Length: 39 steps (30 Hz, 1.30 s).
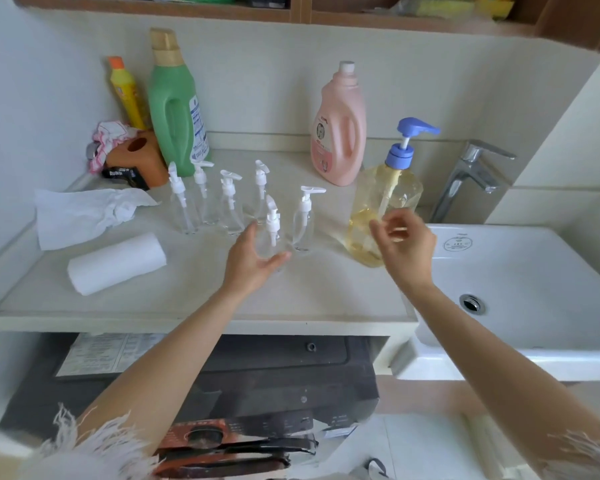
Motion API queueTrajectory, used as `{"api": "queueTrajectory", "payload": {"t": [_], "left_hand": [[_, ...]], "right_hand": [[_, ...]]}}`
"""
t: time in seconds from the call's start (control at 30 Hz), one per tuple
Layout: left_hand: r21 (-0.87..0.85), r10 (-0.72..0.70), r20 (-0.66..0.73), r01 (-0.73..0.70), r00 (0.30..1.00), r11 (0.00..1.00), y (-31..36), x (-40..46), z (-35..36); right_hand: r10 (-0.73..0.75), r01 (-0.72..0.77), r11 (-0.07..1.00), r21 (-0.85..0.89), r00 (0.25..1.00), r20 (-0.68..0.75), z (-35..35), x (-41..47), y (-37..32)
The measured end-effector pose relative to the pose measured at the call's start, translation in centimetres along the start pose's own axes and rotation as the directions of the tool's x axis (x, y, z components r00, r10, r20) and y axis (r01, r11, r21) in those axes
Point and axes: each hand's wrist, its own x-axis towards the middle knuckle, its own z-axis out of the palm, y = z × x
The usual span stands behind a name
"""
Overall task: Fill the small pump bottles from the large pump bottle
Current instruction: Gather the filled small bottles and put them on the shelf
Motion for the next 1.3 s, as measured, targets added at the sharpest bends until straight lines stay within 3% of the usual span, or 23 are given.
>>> {"api": "queueTrajectory", "payload": {"t": [0.07,0.13,0.17,0.23,0.3,0.37,0.43,0.53,0.6,0.73,0.93,1.1,1.2,1.3], "left_hand": [[0.019,0.177,-0.191,-0.176,0.966,0.984,1.4,-0.4,-0.9],[0.024,0.372,-0.331,-0.386,0.867,0.922,4.0,-0.3,-1.5],[0.009,0.448,-0.337,-0.473,0.828,0.881,5.8,0.2,-1.7],[-0.095,0.51,-0.215,-0.537,0.833,0.838,10.1,1.6,-1.8],[-0.149,0.455,0.035,-0.445,0.89,0.883,14.1,3.7,-1.3],[-0.068,0.345,0.258,-0.339,0.902,0.938,16.2,6.9,-0.1],[-0.017,0.267,0.417,-0.286,0.869,0.958,17.5,9.7,1.0],[0.068,0.256,0.537,-0.344,0.804,0.937,18.2,12.8,2.1],[0.11,0.275,0.511,-0.379,0.814,0.919,18.0,14.3,2.3],[0.165,0.229,0.397,-0.315,0.889,0.935,16.0,18.2,1.4],[0.167,0.035,0.216,-0.072,0.976,0.983,12.6,25.4,0.5],[0.092,-0.104,0.068,0.098,0.992,0.991,10.7,30.7,0.8],[0.072,-0.14,0.01,0.139,0.99,0.988,9.8,33.4,1.1],[0.041,-0.155,-0.003,0.155,0.988,0.987,9.7,34.8,1.4]], "right_hand": [[0.007,-0.013,0.999,-0.05,0.994,-0.109,-1.5,1.0,1.0],[0.135,-0.132,0.978,-0.162,0.991,0.003,-2.4,2.5,2.4],[0.232,-0.202,0.951,-0.236,0.967,0.109,-2.8,3.3,3.2],[0.379,-0.284,0.901,-0.329,0.884,0.273,-2.9,4.4,4.1],[0.413,-0.308,0.899,-0.312,0.834,0.367,-2.5,5.4,4.9],[0.413,-0.304,0.903,-0.305,0.811,0.414,-1.9,6.3,5.3],[0.389,-0.278,0.915,-0.293,0.799,0.459,-1.4,7.6,5.9],[0.347,-0.198,0.927,-0.32,0.777,0.525,0.3,9.9,6.5],[0.333,-0.173,0.932,-0.318,0.758,0.561,2.0,11.6,6.8],[0.286,-0.143,0.953,-0.265,0.709,0.645,6.8,15.5,7.0],[0.191,-0.171,0.98,-0.104,0.645,0.74,15.2,21.0,7.4],[0.161,-0.109,0.987,-0.12,0.722,0.673,21.5,24.1,8.3],[0.17,-0.016,0.967,-0.255,0.786,0.594,23.9,24.8,8.3],[0.176,0.042,0.936,-0.349,0.804,0.569,25.4,25.3,7.7]]}}
